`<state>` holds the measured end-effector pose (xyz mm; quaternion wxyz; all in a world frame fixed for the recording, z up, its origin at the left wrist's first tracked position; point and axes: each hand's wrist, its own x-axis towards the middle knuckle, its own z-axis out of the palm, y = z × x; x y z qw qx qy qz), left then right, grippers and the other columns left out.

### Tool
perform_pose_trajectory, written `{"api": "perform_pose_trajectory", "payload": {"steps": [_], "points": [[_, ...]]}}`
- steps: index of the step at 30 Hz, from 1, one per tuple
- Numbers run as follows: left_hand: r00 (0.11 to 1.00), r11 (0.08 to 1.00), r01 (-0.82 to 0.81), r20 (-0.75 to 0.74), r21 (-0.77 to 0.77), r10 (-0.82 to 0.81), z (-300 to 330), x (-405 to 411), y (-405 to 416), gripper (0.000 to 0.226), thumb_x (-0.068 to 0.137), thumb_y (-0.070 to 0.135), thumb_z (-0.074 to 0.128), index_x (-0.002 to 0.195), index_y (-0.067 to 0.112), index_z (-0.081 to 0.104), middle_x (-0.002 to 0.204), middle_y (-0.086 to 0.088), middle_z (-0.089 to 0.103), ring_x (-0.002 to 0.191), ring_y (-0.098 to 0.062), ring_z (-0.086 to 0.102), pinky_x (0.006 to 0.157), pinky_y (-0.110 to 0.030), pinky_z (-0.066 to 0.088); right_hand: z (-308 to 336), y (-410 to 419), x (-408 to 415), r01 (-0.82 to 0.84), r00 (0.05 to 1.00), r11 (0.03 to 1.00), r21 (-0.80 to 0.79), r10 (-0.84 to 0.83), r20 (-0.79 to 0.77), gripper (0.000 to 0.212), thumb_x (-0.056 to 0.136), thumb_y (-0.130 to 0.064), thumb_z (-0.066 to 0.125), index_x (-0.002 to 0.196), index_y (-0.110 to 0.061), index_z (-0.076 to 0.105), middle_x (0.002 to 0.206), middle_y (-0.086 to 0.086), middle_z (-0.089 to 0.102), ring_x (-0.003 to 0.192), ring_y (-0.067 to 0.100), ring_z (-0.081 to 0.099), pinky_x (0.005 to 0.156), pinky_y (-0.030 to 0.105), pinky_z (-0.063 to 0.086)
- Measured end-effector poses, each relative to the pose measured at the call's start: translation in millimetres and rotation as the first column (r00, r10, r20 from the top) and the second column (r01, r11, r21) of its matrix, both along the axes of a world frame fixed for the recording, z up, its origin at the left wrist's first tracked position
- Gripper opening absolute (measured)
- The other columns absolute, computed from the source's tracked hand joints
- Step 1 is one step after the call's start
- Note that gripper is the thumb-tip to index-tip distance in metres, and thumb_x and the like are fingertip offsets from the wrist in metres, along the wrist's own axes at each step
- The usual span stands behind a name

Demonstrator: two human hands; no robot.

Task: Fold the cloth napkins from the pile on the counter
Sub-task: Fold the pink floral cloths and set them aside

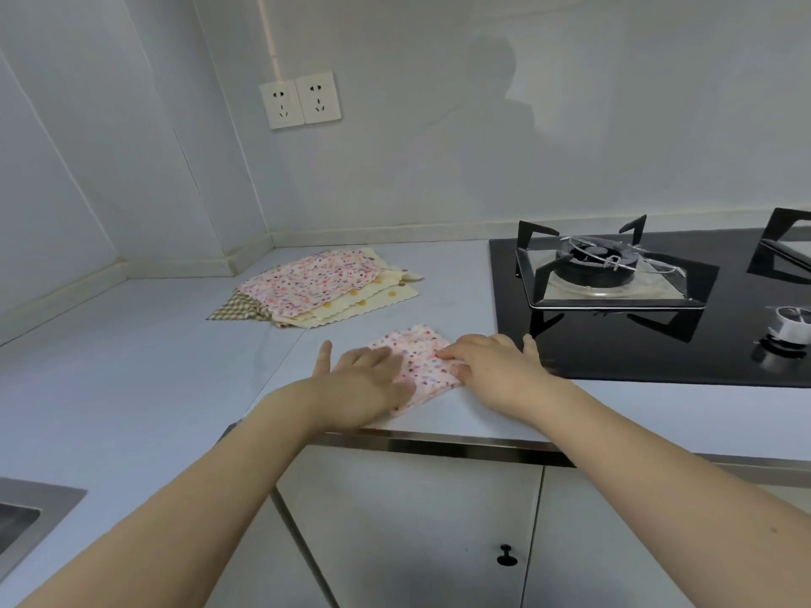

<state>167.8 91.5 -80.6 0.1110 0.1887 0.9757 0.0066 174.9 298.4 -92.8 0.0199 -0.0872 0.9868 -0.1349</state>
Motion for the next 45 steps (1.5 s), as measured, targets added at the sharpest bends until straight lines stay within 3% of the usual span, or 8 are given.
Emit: {"api": "perform_pose_trajectory", "payload": {"steps": [4,8,19,26,30,36,39,45], "points": [[0.980,0.929,-0.147,-0.076,0.339,0.182,8.1,-28.3,19.0,0.047,0.100,0.038,0.029,0.144,0.023,0.036,0.153,-0.005,0.029,0.140,-0.028,0.022,0.113,-0.044,0.020,-1.5,0.2,0.9,0.085,0.996,0.996,0.027,-0.084,-0.031,0.045,0.101,-0.042,0.036,0.141,-0.022,0.037,0.149,0.003,0.029,0.137,0.026,0.029,0.115,0.061,0.005],[0.967,0.961,-0.254,0.015,0.111,0.254,16.0,-57.4,36.6,0.031,0.093,0.035,0.042,0.114,0.012,0.046,0.120,-0.013,0.049,0.116,-0.032,0.043,0.090,-0.041,0.040,8.4,-1.7,-5.5,0.159,0.986,0.981,0.113,-0.163,0.030,0.046,0.095,-0.050,0.044,0.127,-0.018,0.049,0.135,0.005,0.033,0.126,0.025,0.033,0.107,0.059,0.019],[0.924,0.711,-0.347,0.354,0.612,0.147,27.3,-47.4,20.7,0.023,0.085,0.006,0.055,0.081,0.018,0.036,0.064,-0.001,0.032,0.045,-0.014,0.029,0.042,-0.022,0.023,23.5,-11.6,-13.1,0.213,0.963,0.950,-0.229,-0.164,0.216,0.014,0.073,-0.031,0.062,0.074,-0.021,0.051,0.083,-0.001,0.067,0.086,0.020,0.060,0.085,0.038,0.035],[0.860,0.150,-0.508,0.491,0.848,0.137,38.5,-9.0,8.4,0.022,0.090,0.021,0.059,0.107,0.007,0.058,0.097,-0.015,0.072,0.086,-0.032,0.071,0.083,-0.044,0.056,53.0,-10.2,5.9,0.325,0.944,0.222,-0.919,-0.137,0.301,0.037,0.083,0.008,0.048,0.115,-0.011,0.056,0.098,0.009,0.062,0.079,0.020,0.059,0.074,0.035,0.050],[0.943,0.164,-0.330,0.314,0.930,0.114,53.8,9.0,16.3,0.024,0.098,0.034,0.054,0.112,0.016,0.061,0.102,-0.005,0.074,0.091,-0.023,0.072,0.086,-0.042,0.057,73.6,-13.2,23.0,0.342,0.929,-0.104,-0.934,-0.110,0.353,0.015,0.085,-0.004,0.046,0.091,0.002,0.058,0.084,0.007,0.056,0.075,0.024,0.054,0.077,0.038,0.046],[0.945,0.260,-0.212,0.130,0.942,0.300,61.4,-2.6,25.5,0.060,0.090,0.062,0.043,0.133,0.021,0.047,0.131,-0.003,0.057,0.117,-0.025,0.057,0.096,-0.047,0.050,79.2,-27.7,14.4,0.323,0.919,0.228,-0.919,-0.307,0.247,0.030,0.101,-0.032,0.036,0.099,-0.011,0.057,0.092,0.003,0.062,0.084,0.023,0.060,0.064,0.031,0.044],[0.928,0.267,-0.093,-0.014,0.959,0.372,58.1,-26.5,39.3,0.039,0.100,0.044,0.041,0.106,0.006,0.049,0.092,-0.005,0.052,0.076,-0.015,0.049,0.059,-0.012,0.042,74.2,-28.5,-19.8,0.191,0.866,0.435,-0.880,-0.497,-0.058,0.030,0.104,-0.031,0.028,0.094,-0.010,0.047,0.082,-0.001,0.050,0.080,0.022,0.050,0.063,0.033,0.037],[0.865,0.300,-0.087,-0.078,0.950,0.496,49.8,-98.0,71.0,0.029,0.103,0.039,0.036,0.084,0.018,0.040,0.061,0.003,0.038,0.054,-0.013,0.035,0.053,-0.032,0.032,72.6,-21.5,-105.9,0.200,0.784,0.657,-0.727,-0.552,-0.283,0.032,0.104,-0.034,0.023,0.114,-0.012,0.044,0.092,0.010,0.060,0.084,0.033,0.056,0.074,0.042,0.045]]}}
